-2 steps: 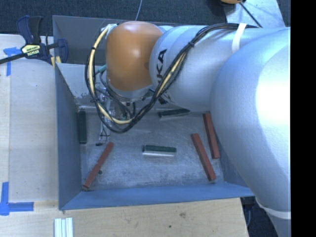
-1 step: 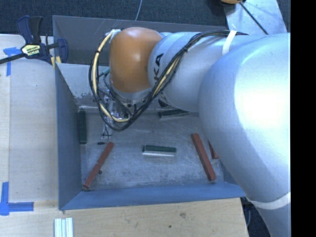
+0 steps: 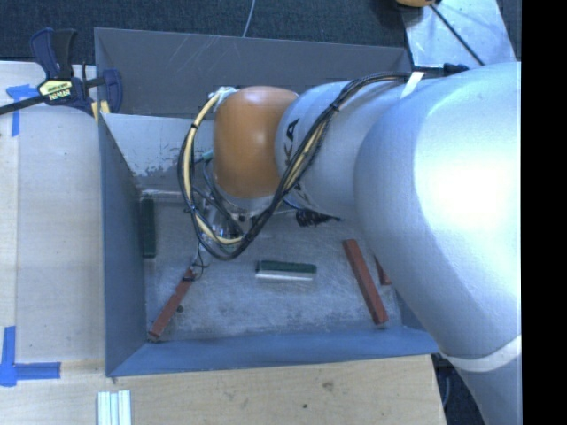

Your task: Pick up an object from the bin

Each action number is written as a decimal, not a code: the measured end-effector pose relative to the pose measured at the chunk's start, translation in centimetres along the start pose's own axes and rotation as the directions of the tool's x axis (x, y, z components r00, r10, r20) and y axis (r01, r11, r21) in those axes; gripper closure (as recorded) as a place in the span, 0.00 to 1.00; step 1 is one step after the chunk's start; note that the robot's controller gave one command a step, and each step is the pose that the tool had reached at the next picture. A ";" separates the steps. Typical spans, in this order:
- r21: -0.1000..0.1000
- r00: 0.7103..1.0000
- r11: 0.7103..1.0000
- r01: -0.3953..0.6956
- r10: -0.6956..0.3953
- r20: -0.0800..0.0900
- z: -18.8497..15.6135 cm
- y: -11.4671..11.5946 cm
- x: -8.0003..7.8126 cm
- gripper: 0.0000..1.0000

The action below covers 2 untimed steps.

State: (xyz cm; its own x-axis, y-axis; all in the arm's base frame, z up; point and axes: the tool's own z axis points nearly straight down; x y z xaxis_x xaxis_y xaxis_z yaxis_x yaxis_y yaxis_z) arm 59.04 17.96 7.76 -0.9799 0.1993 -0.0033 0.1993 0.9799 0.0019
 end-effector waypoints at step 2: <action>0.000 0.990 0.990 0.138 -0.138 0.000 0.7 0.0 6.3 1.00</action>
Offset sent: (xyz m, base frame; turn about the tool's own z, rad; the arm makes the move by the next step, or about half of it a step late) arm 0.0000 0.0000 0.0000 0.0000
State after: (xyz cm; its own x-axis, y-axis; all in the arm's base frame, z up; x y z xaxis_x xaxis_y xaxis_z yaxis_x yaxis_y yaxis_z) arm 52.90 19.23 7.05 -0.9981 0.0623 -0.0034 0.0623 0.9981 0.0013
